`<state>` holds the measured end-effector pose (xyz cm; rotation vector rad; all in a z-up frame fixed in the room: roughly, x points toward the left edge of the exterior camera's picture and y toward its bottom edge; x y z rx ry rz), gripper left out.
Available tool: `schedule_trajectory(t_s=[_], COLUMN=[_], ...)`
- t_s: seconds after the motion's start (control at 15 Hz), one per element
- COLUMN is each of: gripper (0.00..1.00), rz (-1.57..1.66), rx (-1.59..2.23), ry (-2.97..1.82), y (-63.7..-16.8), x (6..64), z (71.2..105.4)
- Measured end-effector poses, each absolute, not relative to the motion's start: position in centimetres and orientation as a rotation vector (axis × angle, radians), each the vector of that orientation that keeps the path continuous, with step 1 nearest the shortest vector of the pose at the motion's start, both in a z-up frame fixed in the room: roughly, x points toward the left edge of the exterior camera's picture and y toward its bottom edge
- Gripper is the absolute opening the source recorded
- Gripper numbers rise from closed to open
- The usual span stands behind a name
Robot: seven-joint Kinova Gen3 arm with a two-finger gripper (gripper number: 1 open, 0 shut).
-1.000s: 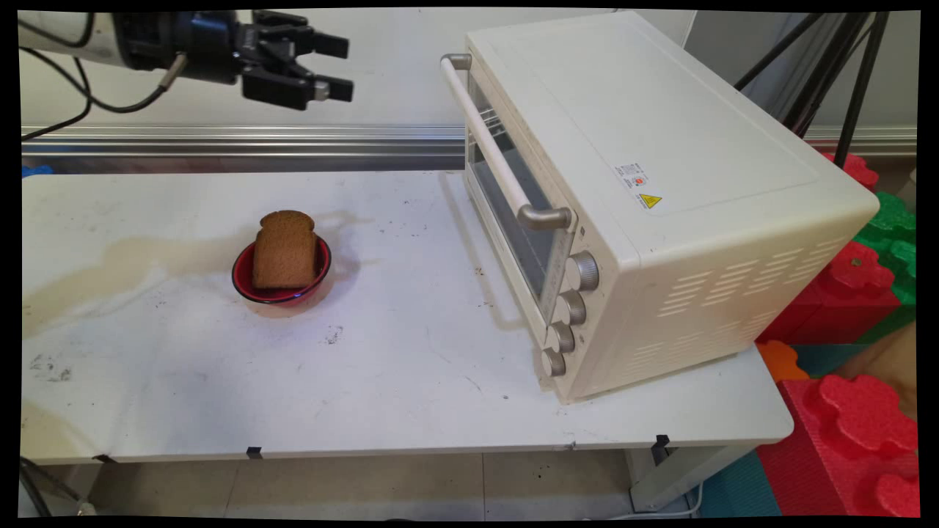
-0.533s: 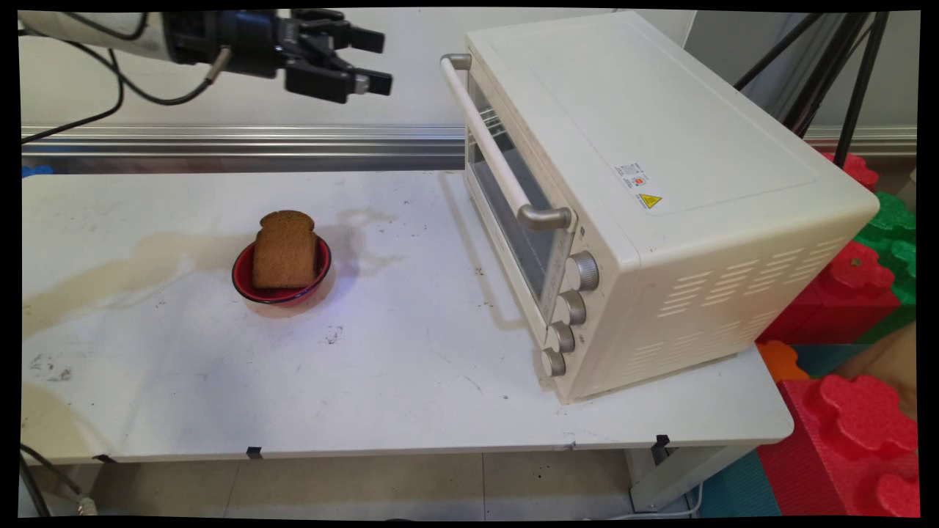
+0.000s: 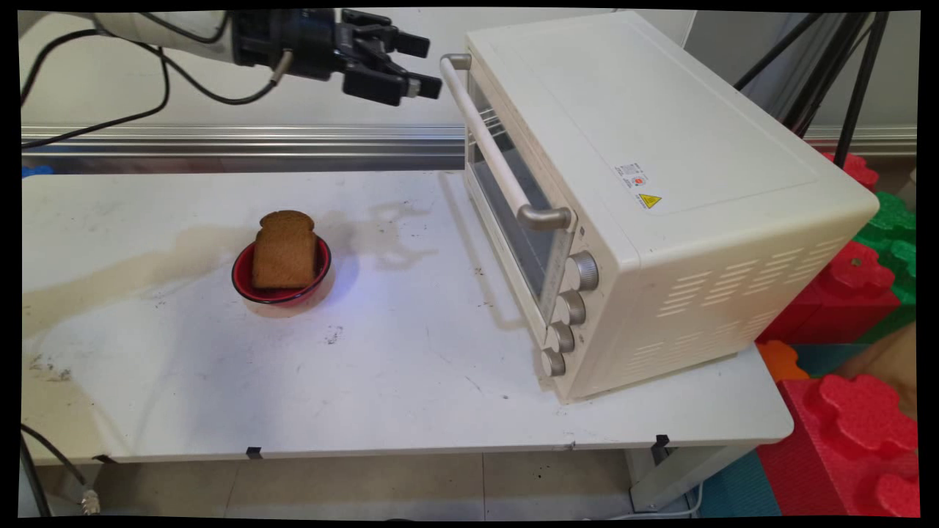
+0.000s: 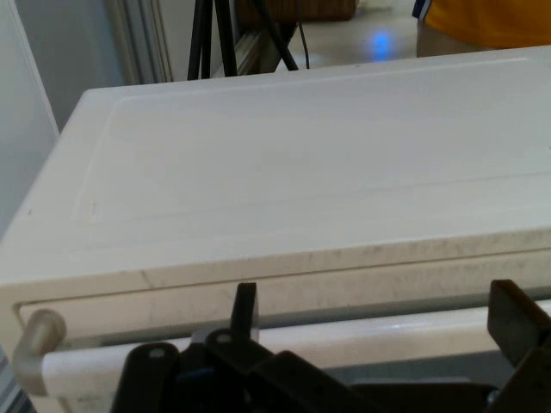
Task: Open the oven
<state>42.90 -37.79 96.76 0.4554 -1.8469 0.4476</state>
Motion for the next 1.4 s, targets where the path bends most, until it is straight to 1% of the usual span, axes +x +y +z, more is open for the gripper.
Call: schedule_trajectory(t_s=[0.4, 0.73, 0.8, 1.4], gripper=[1.00, 1.00, 0.00, 0.00], rz=[0.446, 0.448, 0.448, 0.424], rx=[0.453, 0.450, 0.449, 0.444], ry=[-1.868, -1.877, -1.879, -1.897], y=[-39.2, -39.4, -39.4, -39.2], x=[41.0, 40.5, 40.4, 39.7], z=[96.1, 95.8, 95.7, 94.7])
